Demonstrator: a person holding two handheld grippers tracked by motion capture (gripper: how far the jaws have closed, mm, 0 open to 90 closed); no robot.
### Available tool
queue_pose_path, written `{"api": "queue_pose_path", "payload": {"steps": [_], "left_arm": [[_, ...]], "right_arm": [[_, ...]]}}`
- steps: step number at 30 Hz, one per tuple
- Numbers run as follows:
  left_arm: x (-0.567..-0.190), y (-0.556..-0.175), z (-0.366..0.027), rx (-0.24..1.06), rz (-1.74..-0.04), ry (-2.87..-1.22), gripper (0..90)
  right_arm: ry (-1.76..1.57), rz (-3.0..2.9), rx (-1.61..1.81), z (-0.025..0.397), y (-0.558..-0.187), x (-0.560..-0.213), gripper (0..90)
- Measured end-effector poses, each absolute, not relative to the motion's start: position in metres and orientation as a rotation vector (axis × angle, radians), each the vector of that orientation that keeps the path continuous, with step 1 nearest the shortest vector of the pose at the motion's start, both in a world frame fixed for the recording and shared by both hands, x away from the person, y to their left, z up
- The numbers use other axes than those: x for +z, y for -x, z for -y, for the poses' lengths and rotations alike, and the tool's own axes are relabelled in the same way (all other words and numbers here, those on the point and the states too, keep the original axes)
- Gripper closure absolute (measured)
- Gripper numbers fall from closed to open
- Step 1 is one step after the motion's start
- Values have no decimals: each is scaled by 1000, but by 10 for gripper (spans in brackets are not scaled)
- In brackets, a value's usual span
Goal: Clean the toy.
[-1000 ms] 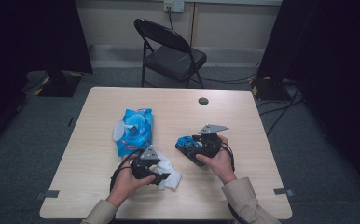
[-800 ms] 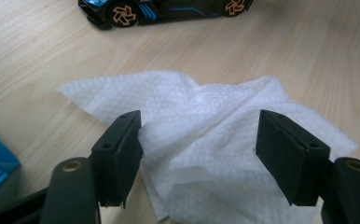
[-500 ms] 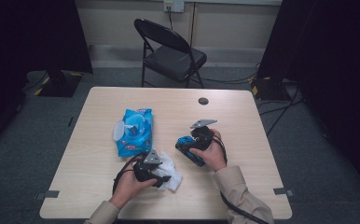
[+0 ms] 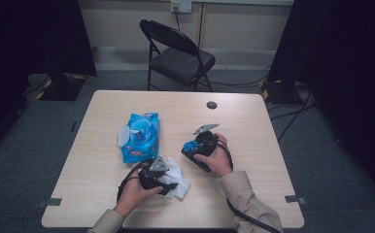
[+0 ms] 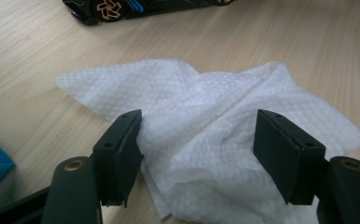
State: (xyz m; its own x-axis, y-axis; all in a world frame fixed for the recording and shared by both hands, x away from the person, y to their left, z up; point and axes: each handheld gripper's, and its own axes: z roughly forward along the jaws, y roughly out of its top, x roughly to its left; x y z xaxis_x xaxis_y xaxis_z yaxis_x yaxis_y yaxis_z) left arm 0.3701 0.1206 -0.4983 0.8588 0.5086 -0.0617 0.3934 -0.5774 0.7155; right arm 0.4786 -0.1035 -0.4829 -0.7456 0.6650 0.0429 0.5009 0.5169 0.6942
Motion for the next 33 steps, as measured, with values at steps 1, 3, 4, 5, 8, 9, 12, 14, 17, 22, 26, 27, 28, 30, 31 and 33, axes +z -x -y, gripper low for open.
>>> {"api": "queue_pose_path", "payload": {"steps": [1, 3, 4, 5, 8, 9, 12, 14, 17, 22, 26, 27, 28, 30, 31, 33], "left_arm": [[-498, -370, -121, 191, -650, -2257, 331], [-498, -370, -121, 190, -650, -2257, 331], [-498, -370, -121, 190, -649, -2257, 331], [-498, -370, -121, 190, -651, -2253, 331], [-499, -370, -121, 188, -649, -2251, 332], [-499, -370, -122, 188, -650, -2251, 332], [-499, -370, -122, 185, -653, -2245, 334], [-499, -370, -122, 186, -653, -2245, 334], [-499, -370, -121, 193, -646, -2255, 334], [-499, -370, -122, 191, -647, -2248, 334], [-499, -370, -122, 191, -644, -2251, 334], [-499, -370, -122, 191, -644, -2251, 334], [-499, -370, -122, 193, -645, -2251, 334], [-499, -370, -122, 193, -645, -2250, 334], [-499, -370, -122, 192, -644, -2251, 335], [-499, -370, -122, 193, -644, -2251, 334]], "right_arm": [[-984, -2533, 1043, 103, -479, -482, 172], [-978, -2540, 1030, 103, -480, -480, 171], [-979, -2542, 1025, 103, -481, -479, 171], [-980, -2540, 1021, 103, -482, -478, 172], [-982, -2540, 1013, 101, -484, -475, 173], [-985, -2542, 1011, 100, -484, -474, 173], [-994, -2552, 999, 98, -486, -474, 172], [-1000, -2561, 1002, 96, -488, -476, 172], [-1007, -2569, 982, 94, -489, -479, 173], [-1027, -2587, 949, 92, -493, -483, 175], [-1031, -2608, 905, 90, -494, -485, 185], [-1030, -2609, 900, 90, -494, -485, 186], [-1027, -2610, 896, 90, -494, -485, 191], [-1022, -2620, 884, 89, -494, -486, 200], [-1020, -2630, 871, 88, -494, -488, 203], [-1011, -2636, 852, 87, -494, -489, 209]]}}
